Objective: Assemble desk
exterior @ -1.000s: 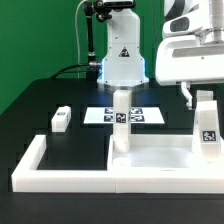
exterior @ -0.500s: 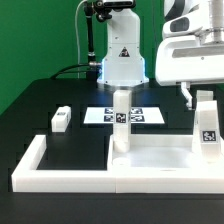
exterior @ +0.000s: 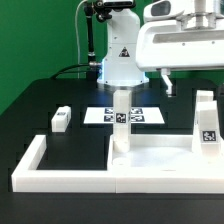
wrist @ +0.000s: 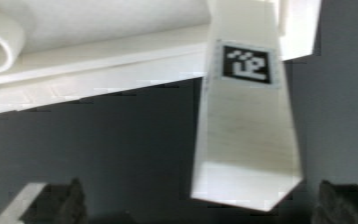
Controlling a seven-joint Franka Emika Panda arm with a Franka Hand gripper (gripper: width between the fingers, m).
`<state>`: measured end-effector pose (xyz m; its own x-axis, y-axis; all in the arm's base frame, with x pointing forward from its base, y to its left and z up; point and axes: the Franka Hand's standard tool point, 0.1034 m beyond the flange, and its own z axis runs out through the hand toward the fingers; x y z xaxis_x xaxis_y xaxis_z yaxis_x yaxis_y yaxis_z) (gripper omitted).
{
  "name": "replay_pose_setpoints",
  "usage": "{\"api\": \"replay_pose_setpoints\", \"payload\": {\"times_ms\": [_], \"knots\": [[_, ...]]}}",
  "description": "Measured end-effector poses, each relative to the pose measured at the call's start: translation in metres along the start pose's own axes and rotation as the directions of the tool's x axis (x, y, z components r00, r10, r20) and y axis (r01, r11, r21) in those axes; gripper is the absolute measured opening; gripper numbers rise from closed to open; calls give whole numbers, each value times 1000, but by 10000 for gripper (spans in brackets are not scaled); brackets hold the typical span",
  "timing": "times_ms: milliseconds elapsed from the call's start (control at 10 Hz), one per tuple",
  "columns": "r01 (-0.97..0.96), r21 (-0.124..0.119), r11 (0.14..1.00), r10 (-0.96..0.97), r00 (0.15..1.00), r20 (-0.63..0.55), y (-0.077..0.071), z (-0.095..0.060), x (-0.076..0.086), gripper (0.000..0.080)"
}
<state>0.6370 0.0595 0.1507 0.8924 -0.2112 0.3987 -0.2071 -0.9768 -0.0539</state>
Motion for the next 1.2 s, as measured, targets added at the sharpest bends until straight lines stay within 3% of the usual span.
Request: {"api": "replay_pose_setpoints", "payload": {"times_ms": [200, 500, 700, 1200], "knots": [[-26, -22, 999, 29, 984, 178, 7, -8, 9, 649], [-49, -57, 997, 68, 918, 391, -4, -15, 24, 649], [-69, -66, 995, 89, 920, 382, -11, -6, 31, 649], [-113, -90, 990, 138, 918, 371, -30, 19, 12, 649]]}}
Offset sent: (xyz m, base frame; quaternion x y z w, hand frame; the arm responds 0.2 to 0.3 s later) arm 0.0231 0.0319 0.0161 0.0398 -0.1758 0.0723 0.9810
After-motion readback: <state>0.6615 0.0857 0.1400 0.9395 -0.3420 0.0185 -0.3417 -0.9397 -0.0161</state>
